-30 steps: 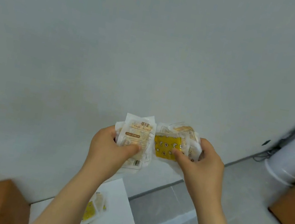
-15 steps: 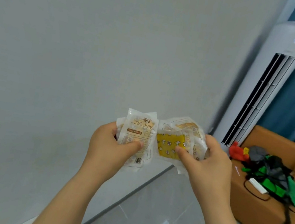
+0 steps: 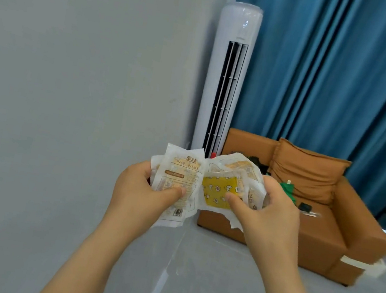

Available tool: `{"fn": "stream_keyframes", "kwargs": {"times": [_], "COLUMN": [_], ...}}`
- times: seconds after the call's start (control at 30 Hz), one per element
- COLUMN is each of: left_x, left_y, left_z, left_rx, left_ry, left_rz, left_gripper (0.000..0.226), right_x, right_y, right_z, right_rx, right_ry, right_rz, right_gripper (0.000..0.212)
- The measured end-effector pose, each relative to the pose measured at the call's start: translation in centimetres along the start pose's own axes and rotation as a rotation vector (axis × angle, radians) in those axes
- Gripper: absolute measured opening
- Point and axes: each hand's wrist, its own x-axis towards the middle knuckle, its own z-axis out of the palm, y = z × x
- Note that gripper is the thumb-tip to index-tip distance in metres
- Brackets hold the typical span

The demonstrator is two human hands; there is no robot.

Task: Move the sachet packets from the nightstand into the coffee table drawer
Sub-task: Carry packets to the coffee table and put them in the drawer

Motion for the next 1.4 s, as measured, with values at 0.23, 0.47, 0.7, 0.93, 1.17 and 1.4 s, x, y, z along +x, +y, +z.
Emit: {"fn": "stream_keyframes", "kwargs": {"times": [0.23,0.47,0.7,0.93,1.17,1.4], "left_x": [8.2,14.1,15.9,15.9,13.7,12.5], "left_y": [-0.4,-2.2,-2.8,-3.0,-4.2,-7.8], "left_z": [7.1,15.2,26.3,38.9,50.2,59.6], "left_rx": [-0.073,-0.088,-0.067,0.012,0.142,0.286], "left_ry": [-0.185,-0.436,-0.675,-0.839,-1.009,-1.245], "left_rz": [0.066,0.104,0.112,0.13,0.098,0.033], "left_gripper": [0.031,0.033,0.033,0.028,0.024,0.018], "right_x": [5.8,8.6,10.2,11.3,10.7,9.2], "right_y": [3.6,8.5,14.7,22.0,29.8,36.9], "right_z": [-2.5,-5.0,-10.4,-18.3,-25.8,-29.7], "right_rx": [-0.14,-0.207,-0.345,-0.391,-0.46,-0.5], "right_ry": [0.163,0.334,0.479,0.548,0.516,0.506], "right_rz": [0.03,0.179,0.348,0.482,0.675,0.92], "right_gripper": [0.028,0.027,0.027,0.026,0.025,0.021]}}
